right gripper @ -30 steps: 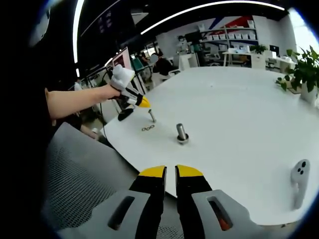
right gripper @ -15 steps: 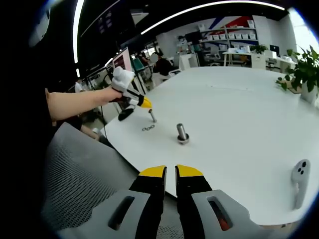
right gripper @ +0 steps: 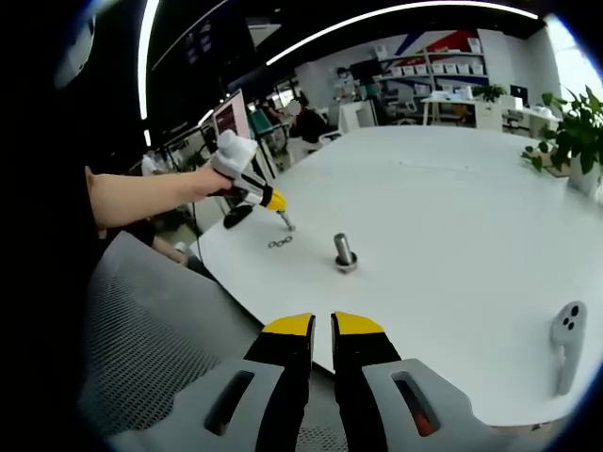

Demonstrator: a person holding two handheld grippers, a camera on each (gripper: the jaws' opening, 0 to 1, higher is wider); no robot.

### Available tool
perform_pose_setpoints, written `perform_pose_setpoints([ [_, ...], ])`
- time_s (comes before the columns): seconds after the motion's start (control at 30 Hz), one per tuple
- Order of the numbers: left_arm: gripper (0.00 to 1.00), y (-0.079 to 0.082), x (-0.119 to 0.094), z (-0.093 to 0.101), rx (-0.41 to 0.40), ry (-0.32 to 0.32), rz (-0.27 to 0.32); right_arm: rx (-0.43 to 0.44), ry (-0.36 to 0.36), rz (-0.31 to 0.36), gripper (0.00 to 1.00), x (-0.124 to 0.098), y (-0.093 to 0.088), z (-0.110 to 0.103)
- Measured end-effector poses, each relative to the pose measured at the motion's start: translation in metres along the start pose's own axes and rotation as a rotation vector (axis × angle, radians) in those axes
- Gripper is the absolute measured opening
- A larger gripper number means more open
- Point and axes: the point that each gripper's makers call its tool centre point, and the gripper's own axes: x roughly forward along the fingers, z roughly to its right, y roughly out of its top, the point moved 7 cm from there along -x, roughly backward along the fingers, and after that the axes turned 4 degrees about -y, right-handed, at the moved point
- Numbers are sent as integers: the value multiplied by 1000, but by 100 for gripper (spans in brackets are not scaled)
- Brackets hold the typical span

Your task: Place the washer onto the threaded stud by aligning its center hole with the stud, sliding it down to the base, and recovering from edge contact or off-axis alignment until the washer reaches the visible bottom stop.

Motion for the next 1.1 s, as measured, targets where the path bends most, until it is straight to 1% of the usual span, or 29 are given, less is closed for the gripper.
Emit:
perform_pose_setpoints([
  [0.07,0,2,-3,-1,-35,-4,28,2,-2,0,10,0,0,0],
  [0.1,0,2,-5,-3,-36,0,31,2,-2,0,10,0,0,0],
  [0.23,0,2,-12,-10,-55,37,72,-1,-1,-3,10,0,0,0],
  [0.37,0,-2,-21,-19,-86,68,102,0,-2,-3,10,0,0,0],
  [0.47,0,-5,-22,-16,-114,42,112,-1,-1,-4,10,0,0,0],
  [0.5,2,-8,-20,-14,-120,19,101,-1,-1,-4,10,0,0,0],
  [0.53,5,-10,-18,-12,-120,11,91,-1,-1,-4,10,0,0,0],
  [0.6,11,-13,-14,-8,-103,16,84,-2,-1,-4,10,0,0,0],
  [0.63,15,-15,-12,-5,-101,11,77,-2,-1,-4,10,0,0,0],
  [0.73,25,-14,-9,0,-91,10,74,-1,-1,-5,10,0,0,0],
  [0.83,27,-13,-6,2,-53,21,51,0,-1,-5,10,0,0,0],
  [0.9,27,-15,-3,-1,-32,27,36,-1,-1,-5,10,0,0,0],
  [0.97,27,-16,1,-2,12,39,9,0,-1,-5,10,0,0,0],
  [1.03,26,-17,2,-2,46,51,-15,2,-2,-3,10,0,0,0],
  [1.1,24,-16,5,0,76,61,-26,3,-3,-2,10,0,0,0],
])
